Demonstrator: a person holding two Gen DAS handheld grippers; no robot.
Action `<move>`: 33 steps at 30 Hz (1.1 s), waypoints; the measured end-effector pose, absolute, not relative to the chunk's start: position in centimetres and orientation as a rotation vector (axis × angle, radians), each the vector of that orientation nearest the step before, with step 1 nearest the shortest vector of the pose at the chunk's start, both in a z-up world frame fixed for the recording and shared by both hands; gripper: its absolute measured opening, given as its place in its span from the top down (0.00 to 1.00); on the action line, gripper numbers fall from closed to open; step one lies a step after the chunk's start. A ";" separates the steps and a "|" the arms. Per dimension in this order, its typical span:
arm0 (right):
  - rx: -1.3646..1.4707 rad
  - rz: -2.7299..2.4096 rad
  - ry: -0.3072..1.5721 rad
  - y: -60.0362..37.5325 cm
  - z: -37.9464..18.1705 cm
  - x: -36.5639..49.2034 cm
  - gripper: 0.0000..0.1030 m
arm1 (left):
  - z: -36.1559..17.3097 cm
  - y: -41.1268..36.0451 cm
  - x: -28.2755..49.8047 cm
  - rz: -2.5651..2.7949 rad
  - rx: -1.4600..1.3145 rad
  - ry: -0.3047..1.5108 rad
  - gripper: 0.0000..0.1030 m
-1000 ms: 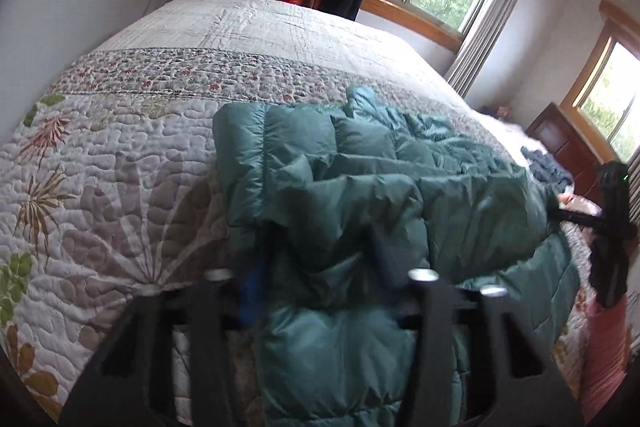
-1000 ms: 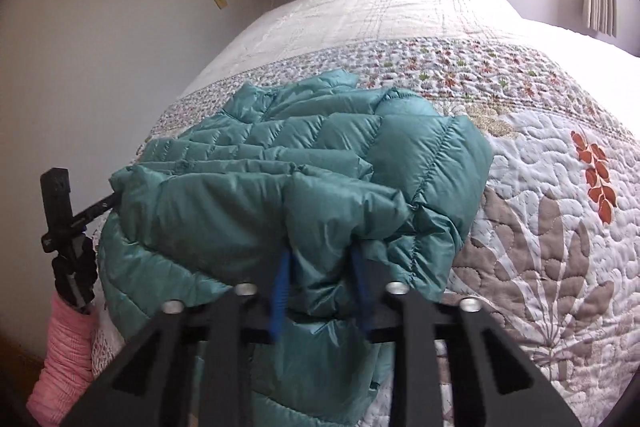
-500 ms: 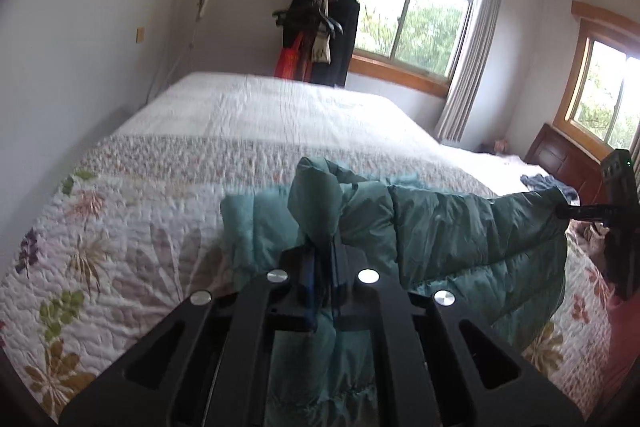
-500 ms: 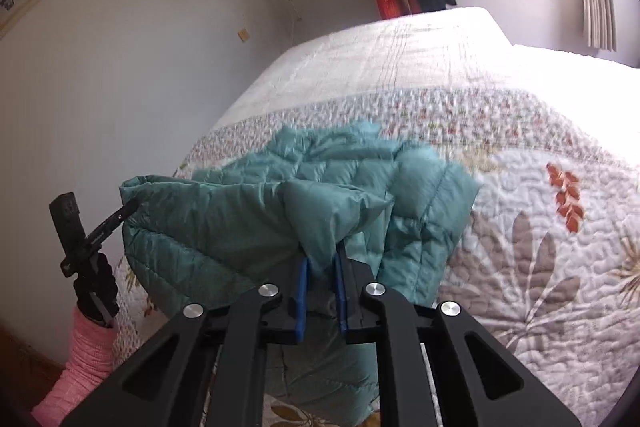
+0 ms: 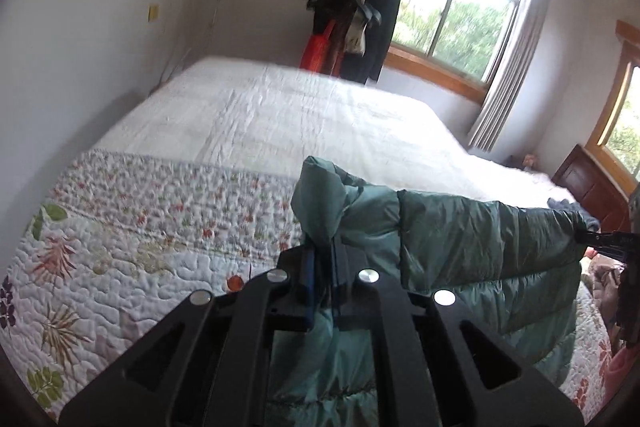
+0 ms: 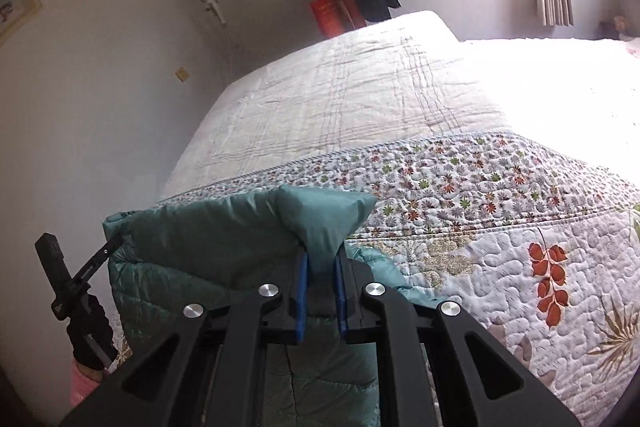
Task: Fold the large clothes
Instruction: 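Lift the held hem with both grippers and fold it toward the collar, then open both grippers and release the folded jacket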
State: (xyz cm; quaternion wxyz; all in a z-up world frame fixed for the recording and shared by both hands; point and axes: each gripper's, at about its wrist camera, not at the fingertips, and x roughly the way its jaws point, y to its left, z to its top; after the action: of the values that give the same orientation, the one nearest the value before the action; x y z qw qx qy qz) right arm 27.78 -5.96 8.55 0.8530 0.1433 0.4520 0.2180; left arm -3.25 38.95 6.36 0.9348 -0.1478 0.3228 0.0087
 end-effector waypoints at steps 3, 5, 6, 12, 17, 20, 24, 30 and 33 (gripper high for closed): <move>0.314 0.423 1.016 -5.5 5.4 30.2 0.89 | 2.5 39.1 -0.5 0.037 -0.304 0.759 0.95; 0.314 0.401 1.053 -5.2 3.4 31.2 0.89 | 0.4 39.3 0.5 0.052 -0.303 0.806 0.93; 0.313 0.394 1.068 -5.2 2.5 31.7 0.89 | -0.5 39.5 0.8 0.059 -0.307 0.825 0.91; 0.342 0.380 1.141 -5.1 -2.1 32.9 0.85 | -4.3 41.7 1.8 0.079 -0.411 0.895 0.74; 0.371 0.374 1.149 -5.8 -2.3 32.3 0.74 | -3.3 42.8 0.2 0.062 -0.476 0.870 0.68; 0.378 0.382 1.123 -6.9 -0.9 30.8 0.71 | -1.5 43.2 -2.3 0.056 -0.489 0.814 0.51; 0.379 0.441 1.094 -8.5 1.2 27.3 0.63 | 0.5 43.5 -6.9 0.042 -0.469 0.785 0.43; 0.390 0.562 1.098 -9.5 2.1 20.1 0.55 | 0.3 42.4 -14.3 0.006 -0.420 0.791 0.34; 0.370 0.601 1.123 -9.1 1.7 16.6 0.55 | -0.7 41.6 -16.9 -0.030 -0.436 0.800 0.33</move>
State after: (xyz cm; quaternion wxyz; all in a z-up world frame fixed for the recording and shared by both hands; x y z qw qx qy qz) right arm 16.63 -9.13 1.68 0.7881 0.1718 0.5211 0.2790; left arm -16.92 41.63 -0.72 0.8978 -0.2105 0.3864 -0.0143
